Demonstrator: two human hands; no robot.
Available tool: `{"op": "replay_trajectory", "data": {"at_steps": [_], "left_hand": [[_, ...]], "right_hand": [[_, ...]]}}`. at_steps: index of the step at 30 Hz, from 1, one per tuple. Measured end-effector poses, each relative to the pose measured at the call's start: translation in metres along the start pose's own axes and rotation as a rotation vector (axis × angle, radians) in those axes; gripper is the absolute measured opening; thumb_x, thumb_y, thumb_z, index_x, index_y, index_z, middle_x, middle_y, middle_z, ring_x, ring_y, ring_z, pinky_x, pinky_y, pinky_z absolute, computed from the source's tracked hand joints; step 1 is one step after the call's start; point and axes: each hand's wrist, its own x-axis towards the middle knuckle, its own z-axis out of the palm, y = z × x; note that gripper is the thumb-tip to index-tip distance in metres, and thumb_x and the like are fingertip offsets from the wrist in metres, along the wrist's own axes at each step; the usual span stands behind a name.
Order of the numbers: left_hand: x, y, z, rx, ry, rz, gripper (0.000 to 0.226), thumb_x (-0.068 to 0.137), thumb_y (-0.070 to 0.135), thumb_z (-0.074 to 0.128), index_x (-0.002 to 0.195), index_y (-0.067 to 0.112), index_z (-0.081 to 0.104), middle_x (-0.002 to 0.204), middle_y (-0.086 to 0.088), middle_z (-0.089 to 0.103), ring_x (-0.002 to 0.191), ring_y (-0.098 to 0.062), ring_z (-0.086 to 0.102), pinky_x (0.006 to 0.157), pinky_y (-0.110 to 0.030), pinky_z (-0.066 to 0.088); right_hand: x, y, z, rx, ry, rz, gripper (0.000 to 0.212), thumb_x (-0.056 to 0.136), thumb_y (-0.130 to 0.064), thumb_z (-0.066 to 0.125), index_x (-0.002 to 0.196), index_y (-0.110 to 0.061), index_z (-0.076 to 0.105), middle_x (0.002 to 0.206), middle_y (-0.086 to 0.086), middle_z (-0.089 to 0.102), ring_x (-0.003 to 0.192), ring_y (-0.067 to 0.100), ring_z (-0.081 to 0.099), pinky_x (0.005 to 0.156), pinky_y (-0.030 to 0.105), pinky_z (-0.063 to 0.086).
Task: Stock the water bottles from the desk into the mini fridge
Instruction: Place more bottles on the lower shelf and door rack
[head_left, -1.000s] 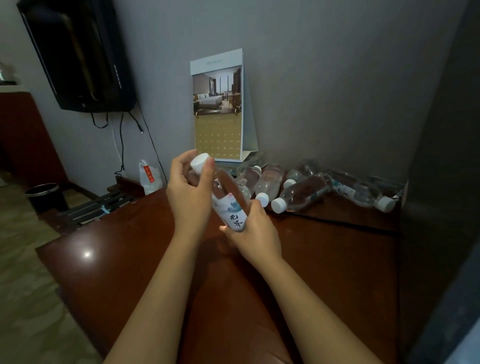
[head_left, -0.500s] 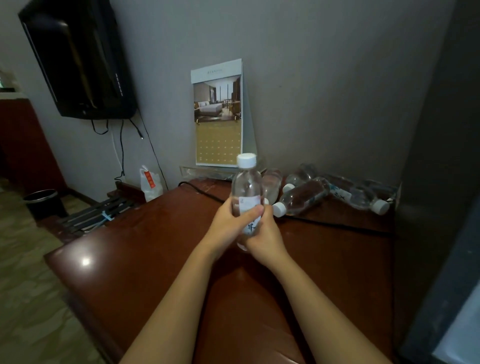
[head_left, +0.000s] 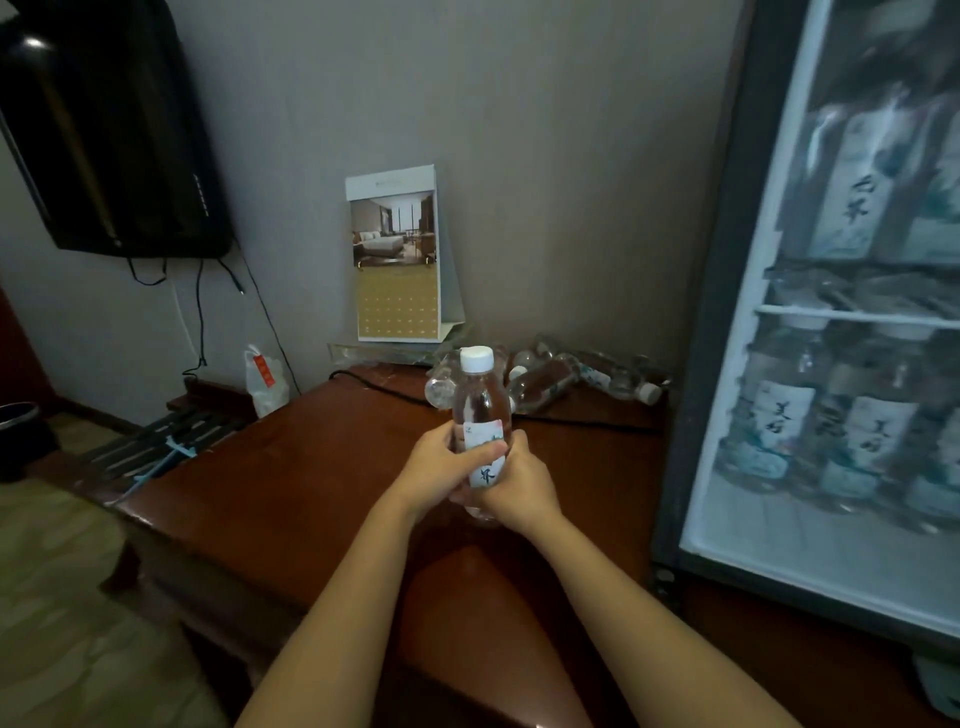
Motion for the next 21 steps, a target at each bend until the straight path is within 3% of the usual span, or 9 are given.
{"op": "replay_trajectory", "data": {"at_steps": [5,9,13,19,21], "left_hand": [[-0.055,0.018,0.025,0.076,-0.138,0.044,0.029,0.072,0.025,0.078,0.098,0.029,0.067,0.096,0.010,0.073,0.092,-0.007,0.069,0.071,-0.018,0.054],[-0.088,0.034,0.046,0.134,-0.263,0.097,0.032,0.073,0.027,0.077,0.103,0.026,0.067,0.100,0.009,0.073,0.094,-0.008,0.068,0.076,-0.021,0.054],[-0.108,0.053,0.081,0.163,-0.387,0.126,0.026,0.074,0.024,0.077,0.098,0.026,0.068,0.098,0.008,0.073,0.094,-0.008,0.068,0.078,-0.022,0.054],[-0.129,0.078,0.155,0.184,-0.583,0.191,0.018,0.076,0.027,0.075,0.090,0.038,0.071,0.097,0.011,0.073,0.095,-0.007,0.068,0.085,-0.028,0.053],[-0.136,0.087,0.185,0.195,-0.637,0.231,0.025,0.073,0.036,0.077,0.096,0.035,0.069,0.098,0.010,0.073,0.094,-0.006,0.067,0.088,-0.031,0.053]], "right_hand": [[-0.070,0.011,-0.022,-0.003,0.034,-0.022,0.071,0.056,-0.035,0.085,0.105,-0.027,0.035,0.103,-0.005,0.061,0.091,0.018,0.064,0.071,0.037,0.058],[-0.122,0.029,-0.055,-0.002,0.061,-0.061,0.065,0.055,-0.043,0.085,0.100,-0.034,0.039,0.088,-0.017,0.058,0.079,-0.003,0.058,0.060,0.016,0.050],[-0.166,0.044,-0.097,-0.061,0.123,-0.034,0.067,0.053,-0.045,0.085,0.103,-0.030,0.043,0.086,-0.017,0.059,0.082,0.001,0.060,0.071,0.022,0.053],[-0.233,0.065,-0.156,-0.060,0.272,0.030,0.063,0.052,-0.049,0.084,0.100,-0.031,0.047,0.092,-0.013,0.064,0.081,0.001,0.062,0.071,0.026,0.055],[-0.260,0.071,-0.177,-0.027,0.344,0.032,0.062,0.050,-0.050,0.084,0.098,-0.035,0.048,0.092,-0.014,0.066,0.081,-0.003,0.063,0.071,0.024,0.055]]}}
